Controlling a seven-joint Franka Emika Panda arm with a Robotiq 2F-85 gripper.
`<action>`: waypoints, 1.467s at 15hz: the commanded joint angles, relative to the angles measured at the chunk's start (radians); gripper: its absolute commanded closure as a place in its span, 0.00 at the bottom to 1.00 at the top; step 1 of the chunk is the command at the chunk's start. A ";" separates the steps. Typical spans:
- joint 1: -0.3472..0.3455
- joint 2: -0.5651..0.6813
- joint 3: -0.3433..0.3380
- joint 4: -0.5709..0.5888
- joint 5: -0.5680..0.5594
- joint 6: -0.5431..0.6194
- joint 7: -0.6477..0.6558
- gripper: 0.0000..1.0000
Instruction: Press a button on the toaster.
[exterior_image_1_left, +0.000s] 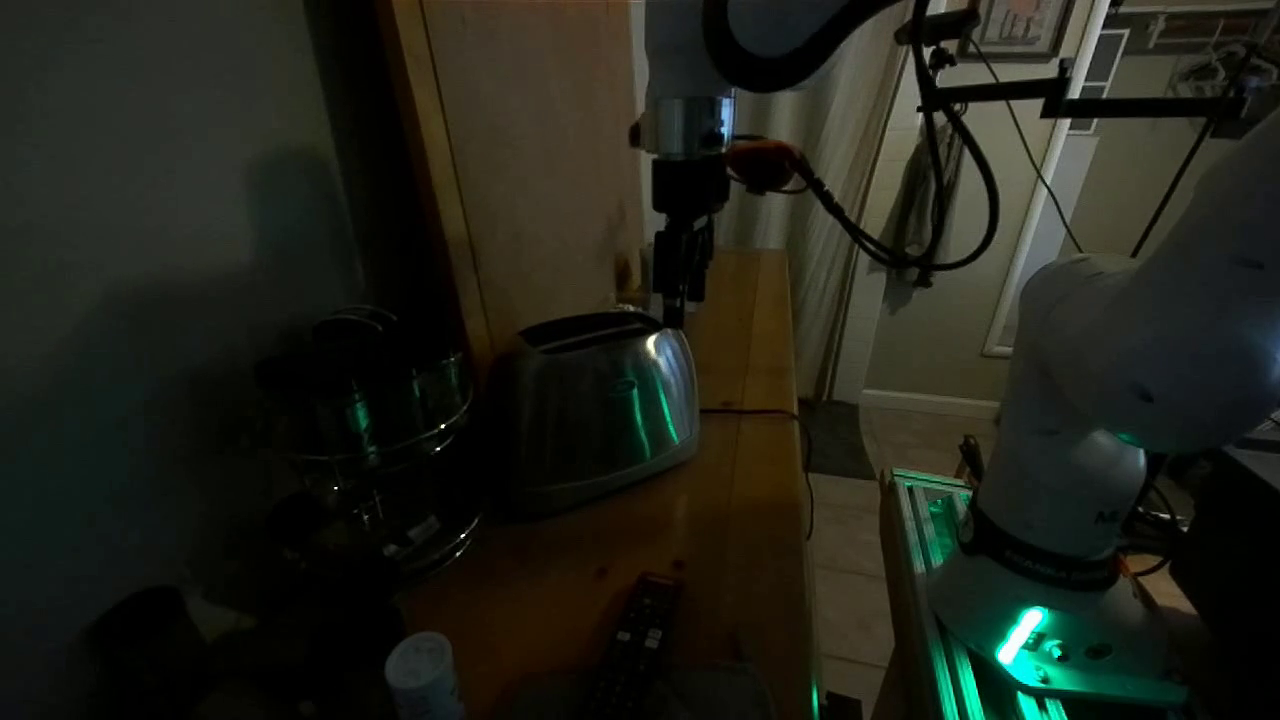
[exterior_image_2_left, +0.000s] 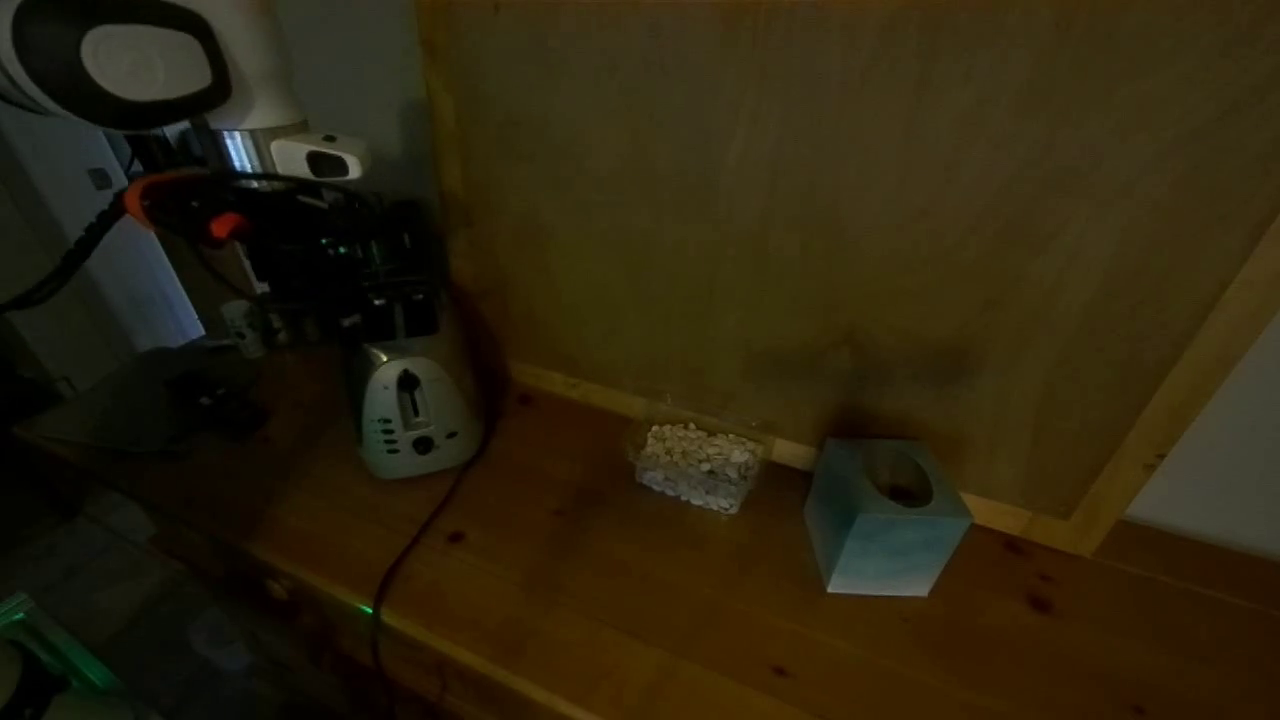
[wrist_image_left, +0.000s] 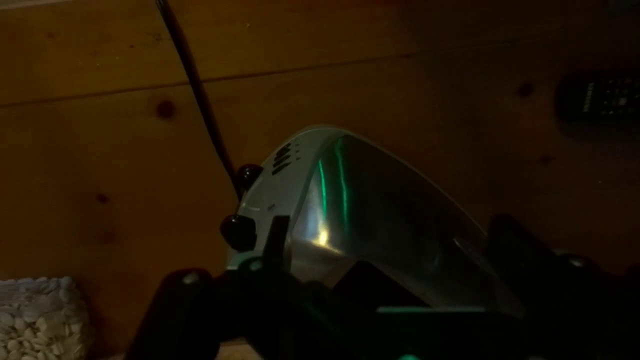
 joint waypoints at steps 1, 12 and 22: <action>-0.012 -0.076 0.019 0.005 -0.044 -0.061 0.033 0.00; -0.088 -0.109 -0.119 0.012 0.137 -0.166 0.132 0.00; -0.105 -0.090 -0.164 0.027 0.197 -0.182 0.121 0.00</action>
